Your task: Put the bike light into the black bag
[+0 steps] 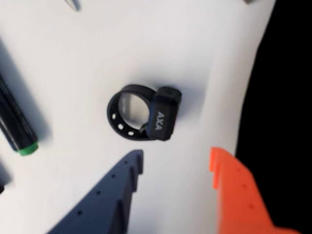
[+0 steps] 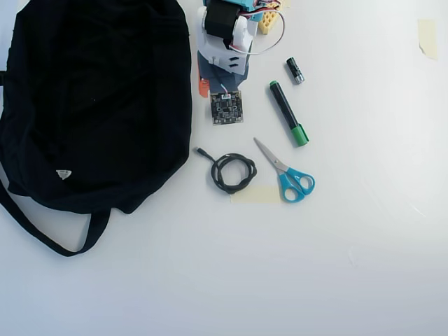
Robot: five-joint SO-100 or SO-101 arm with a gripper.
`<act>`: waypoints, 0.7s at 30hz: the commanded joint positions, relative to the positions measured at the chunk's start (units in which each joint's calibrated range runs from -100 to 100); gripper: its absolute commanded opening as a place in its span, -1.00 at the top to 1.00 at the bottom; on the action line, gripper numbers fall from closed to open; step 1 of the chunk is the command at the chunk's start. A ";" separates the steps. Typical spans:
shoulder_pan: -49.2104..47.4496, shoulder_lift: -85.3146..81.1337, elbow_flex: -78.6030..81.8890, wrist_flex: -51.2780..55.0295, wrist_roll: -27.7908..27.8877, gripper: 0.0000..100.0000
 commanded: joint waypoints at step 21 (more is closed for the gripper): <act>0.60 3.45 0.84 -3.50 -0.41 0.39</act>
